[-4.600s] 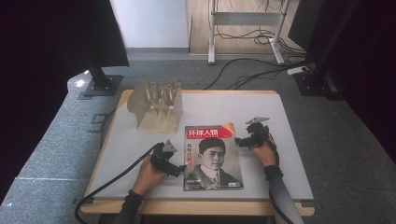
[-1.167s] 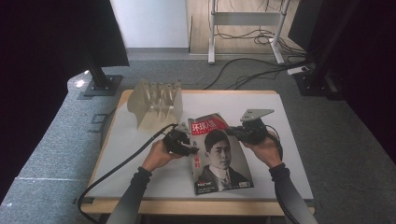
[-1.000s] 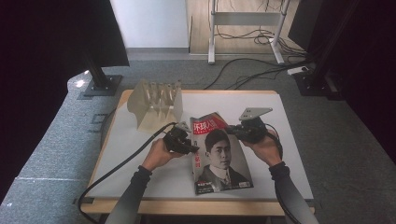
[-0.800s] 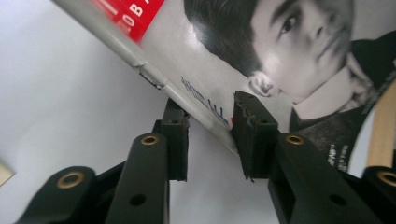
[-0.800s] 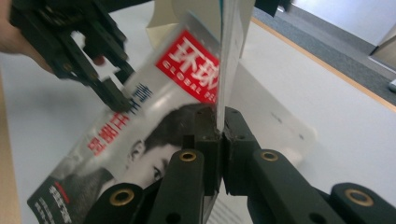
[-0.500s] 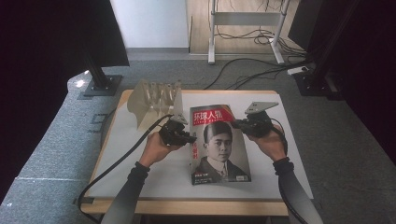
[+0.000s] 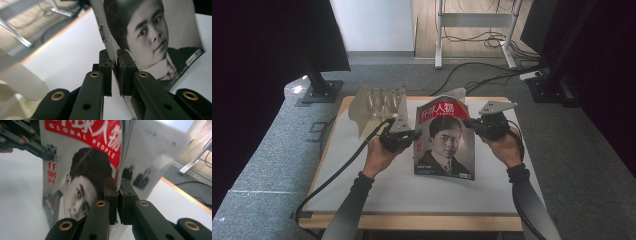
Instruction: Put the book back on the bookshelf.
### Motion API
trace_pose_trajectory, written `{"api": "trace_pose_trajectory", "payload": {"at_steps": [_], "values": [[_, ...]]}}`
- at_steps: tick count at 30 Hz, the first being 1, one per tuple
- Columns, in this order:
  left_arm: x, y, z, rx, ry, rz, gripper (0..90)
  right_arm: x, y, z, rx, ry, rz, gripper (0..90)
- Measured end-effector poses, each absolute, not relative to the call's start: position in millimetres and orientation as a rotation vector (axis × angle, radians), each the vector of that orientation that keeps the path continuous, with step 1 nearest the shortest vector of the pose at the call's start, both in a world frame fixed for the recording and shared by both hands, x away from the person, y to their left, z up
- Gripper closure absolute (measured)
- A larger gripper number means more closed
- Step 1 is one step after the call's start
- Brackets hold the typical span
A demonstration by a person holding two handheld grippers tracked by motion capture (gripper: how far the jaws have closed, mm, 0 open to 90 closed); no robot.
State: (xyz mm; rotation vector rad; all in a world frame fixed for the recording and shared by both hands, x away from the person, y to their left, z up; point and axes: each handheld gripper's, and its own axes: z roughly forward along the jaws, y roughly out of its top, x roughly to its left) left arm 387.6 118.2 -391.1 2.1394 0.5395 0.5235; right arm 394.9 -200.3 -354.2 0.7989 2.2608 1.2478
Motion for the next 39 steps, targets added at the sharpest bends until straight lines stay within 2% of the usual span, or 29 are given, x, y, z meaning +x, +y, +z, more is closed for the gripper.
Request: {"api": "trace_pose_trajectory", "payload": {"at_steps": [3, 9, 16, 20, 26, 30, 35, 39], "values": [[384, 120, -392, 2.136, 0.524, 0.516, 84.1, 393, -199, -354, 0.792, 2.255, 1.237, 85.3], [374, 129, -390, 2.145, 0.480, 0.416, 83.6, 382, -209, -358, 0.786, 2.260, 1.282, 85.1], [366, 118, -379, 2.184, 0.448, 0.447, 78.1, 365, -217, -360, 0.753, 2.253, 1.297, 85.0], [369, 116, -364, 2.173, 0.441, 0.398, 76.6, 358, -219, -360, 0.732, 2.261, 1.296, 84.8], [377, 107, -355, 2.200, 0.447, 0.367, 76.9, 353, -220, -362, 0.722, 2.263, 1.308, 84.6], [383, 108, -355, 2.206, 0.465, 0.339, 83.7, 355, -222, -363, 0.730, 2.264, 1.327, 83.6], [385, 111, -356, 2.183, 0.463, 0.337, 86.7, 357, -228, -367, 0.762, 2.254, 1.315, 78.0], [385, 117, -355, 2.154, 0.465, 0.335, 86.8, 358, -239, -377, 0.831, 2.231, 1.293, 66.9]]}}
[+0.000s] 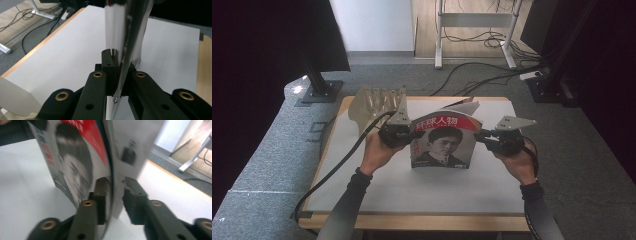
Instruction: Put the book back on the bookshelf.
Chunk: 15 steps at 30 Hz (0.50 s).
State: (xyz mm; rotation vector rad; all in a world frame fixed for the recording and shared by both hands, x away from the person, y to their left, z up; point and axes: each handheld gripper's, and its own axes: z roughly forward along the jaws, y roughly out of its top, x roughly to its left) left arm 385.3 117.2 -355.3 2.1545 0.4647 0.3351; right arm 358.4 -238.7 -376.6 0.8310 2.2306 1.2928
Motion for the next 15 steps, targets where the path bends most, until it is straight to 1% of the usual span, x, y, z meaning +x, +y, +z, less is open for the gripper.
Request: {"api": "trace_pose_trajectory", "payload": {"at_steps": [1, 2, 3, 4, 8, 9, 10, 11, 12, 13, 14, 15], "values": [[386, 119, -355, 2.149, 0.467, 0.328, 86.8, 359, -244, -384, 0.873, 2.224, 1.282, 59.8], [386, 121, -354, 2.144, 0.470, 0.326, 86.8, 359, -244, -384, 0.873, 2.224, 1.282, 59.8], [386, 126, -352, 2.143, 0.475, 0.315, 86.8, 360, -248, -391, 0.917, 2.215, 1.261, 54.0], [386, 126, -352, 2.143, 0.475, 0.315, 86.8, 360, -248, -391, 0.917, 2.215, 1.261, 54.0], [385, 134, -348, 2.143, 0.495, 0.313, 86.8, 362, -251, -407, 0.972, 2.204, 1.233, 41.8], [385, 139, -348, 2.135, 0.509, 0.312, 86.9, 362, -251, -416, 0.979, 2.215, 1.230, 35.3], [385, 139, -348, 2.135, 0.509, 0.312, 86.9, 362, -251, -416, 0.979, 2.215, 1.230, 35.3], [385, 141, -347, 2.131, 0.515, 0.310, 86.9, 362, -250, -421, 0.989, 2.219, 1.226, 32.8], [385, 144, -347, 2.125, 0.521, 0.308, 86.9, 362, -249, -431, 0.997, 2.223, 1.208, 25.4], [384, 146, -346, 2.122, 0.524, 0.311, 86.9, 362, -249, -431, 0.997, 2.223, 1.208, 25.4], [383, 148, -345, 2.119, 0.528, 0.312, 86.9, 363, -247, -440, 1.014, 2.222, 1.191, 19.7], [383, 151, -344, 2.116, 0.532, 0.312, 86.9, 363, -247, -440, 1.014, 2.222, 1.191, 19.7]]}}
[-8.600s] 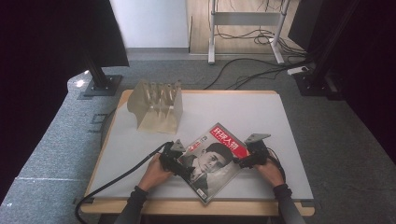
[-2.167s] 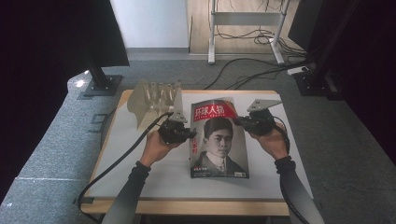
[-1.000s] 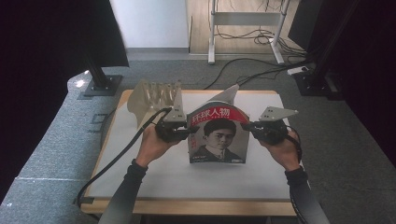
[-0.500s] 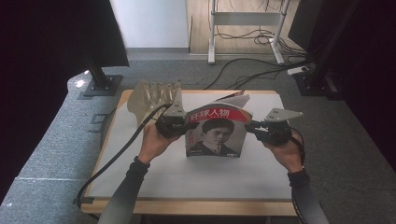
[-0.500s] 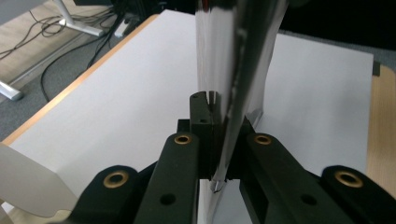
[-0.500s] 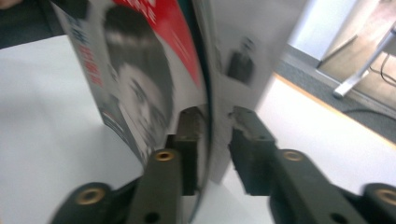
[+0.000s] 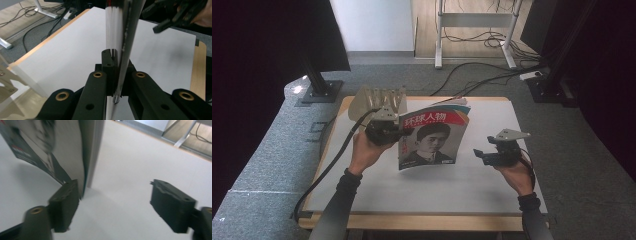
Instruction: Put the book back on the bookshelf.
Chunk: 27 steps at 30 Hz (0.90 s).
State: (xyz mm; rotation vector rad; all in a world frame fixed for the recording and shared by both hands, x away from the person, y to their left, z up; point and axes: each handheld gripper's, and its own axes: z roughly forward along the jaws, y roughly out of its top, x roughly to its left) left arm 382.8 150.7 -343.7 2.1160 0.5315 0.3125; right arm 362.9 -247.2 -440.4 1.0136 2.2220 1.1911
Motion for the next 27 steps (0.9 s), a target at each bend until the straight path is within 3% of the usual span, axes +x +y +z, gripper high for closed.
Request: {"api": "trace_pose_trajectory", "payload": {"at_steps": [12, 27], "values": [[375, 182, -334, 2.092, 0.617, 0.327, 86.9, 363, -242, -497, 1.157, 2.240, 1.098, 0.3], [363, 230, -326, 2.031, 0.761, 0.383, 86.9, 368, -244, -535, 1.252, 2.276, 0.986, 0.5]]}}
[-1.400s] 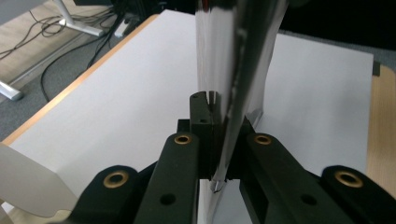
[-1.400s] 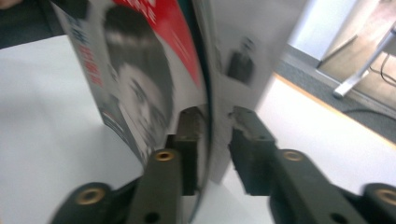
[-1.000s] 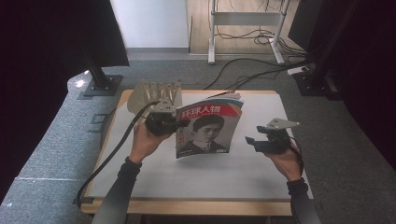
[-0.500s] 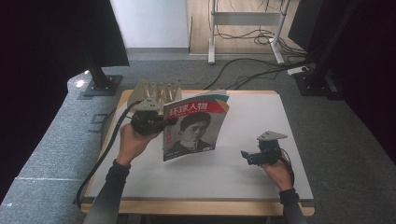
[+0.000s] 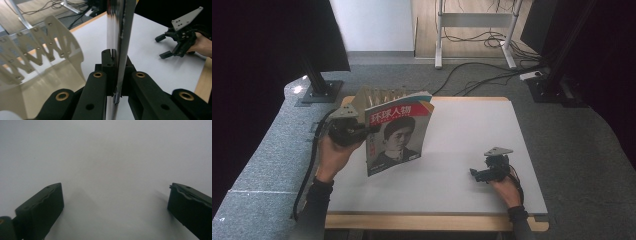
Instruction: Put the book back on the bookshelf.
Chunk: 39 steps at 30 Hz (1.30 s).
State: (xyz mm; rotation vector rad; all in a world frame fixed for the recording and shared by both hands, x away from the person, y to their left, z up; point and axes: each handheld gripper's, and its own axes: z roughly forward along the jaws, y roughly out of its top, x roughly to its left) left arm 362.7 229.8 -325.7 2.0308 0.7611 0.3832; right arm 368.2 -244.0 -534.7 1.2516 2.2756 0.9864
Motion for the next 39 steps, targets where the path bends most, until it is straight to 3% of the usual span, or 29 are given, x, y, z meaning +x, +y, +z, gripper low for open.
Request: {"api": "trace_pose_trajectory", "payload": {"at_steps": [24, 39], "values": [[345, 325, -299, 1.874, 1.071, 0.559, 86.9, 369, -244, -536, 1.252, 2.271, 0.975, 1.0], [395, 327, -308, 1.804, 1.165, 0.632, 87.0, 368, -244, -536, 1.253, 2.272, 0.975, 1.0]]}}
